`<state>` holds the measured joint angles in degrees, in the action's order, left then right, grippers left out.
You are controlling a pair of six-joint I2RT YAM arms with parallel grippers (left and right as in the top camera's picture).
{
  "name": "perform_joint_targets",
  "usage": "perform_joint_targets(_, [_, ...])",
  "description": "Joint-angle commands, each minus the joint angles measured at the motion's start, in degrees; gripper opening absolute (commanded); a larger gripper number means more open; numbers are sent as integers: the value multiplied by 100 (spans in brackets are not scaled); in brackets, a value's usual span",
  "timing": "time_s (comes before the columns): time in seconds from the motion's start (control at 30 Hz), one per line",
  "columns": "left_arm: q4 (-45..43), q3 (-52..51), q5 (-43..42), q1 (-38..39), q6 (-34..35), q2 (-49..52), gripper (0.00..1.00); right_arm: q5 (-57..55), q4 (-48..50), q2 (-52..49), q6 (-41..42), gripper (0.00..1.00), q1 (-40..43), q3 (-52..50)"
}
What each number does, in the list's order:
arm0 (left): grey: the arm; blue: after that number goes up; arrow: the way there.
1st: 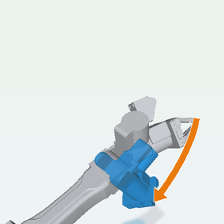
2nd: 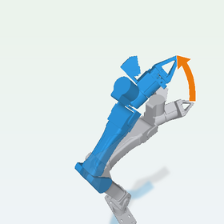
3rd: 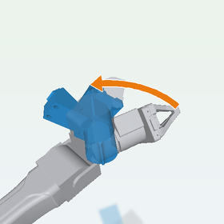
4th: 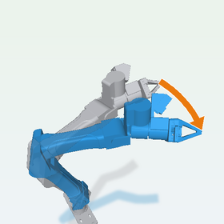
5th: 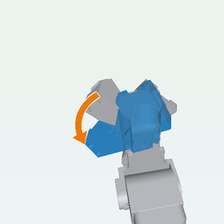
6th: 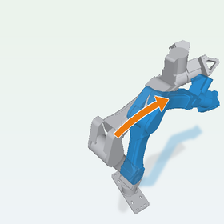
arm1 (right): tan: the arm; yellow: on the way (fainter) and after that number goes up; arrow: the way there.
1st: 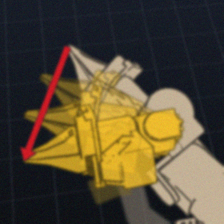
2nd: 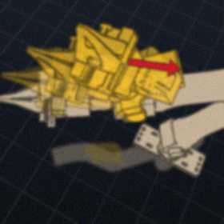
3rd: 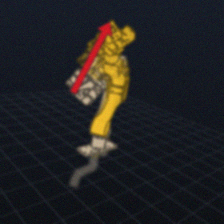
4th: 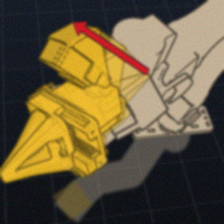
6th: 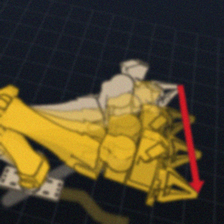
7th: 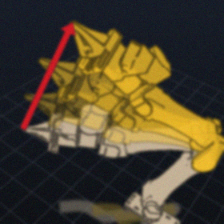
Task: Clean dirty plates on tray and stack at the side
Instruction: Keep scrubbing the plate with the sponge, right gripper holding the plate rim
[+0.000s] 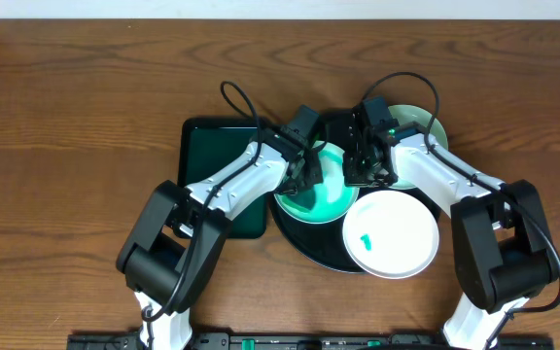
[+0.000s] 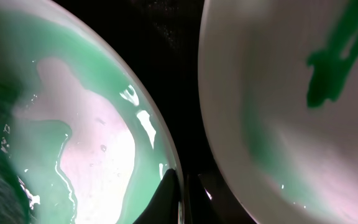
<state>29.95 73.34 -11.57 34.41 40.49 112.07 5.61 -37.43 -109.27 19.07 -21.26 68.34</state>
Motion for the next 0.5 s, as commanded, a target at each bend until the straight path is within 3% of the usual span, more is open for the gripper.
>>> perform_joint_targets(0.0, [-31, 133, -1305, 208, -13, 109, 7, 42, 17, -13, 15, 1, -98, -68])
perform_joint_targets(0.47, [219, 188, 964, 0, -271, -916, 7, 44, 17, -13, 15, 1, -98, -68])
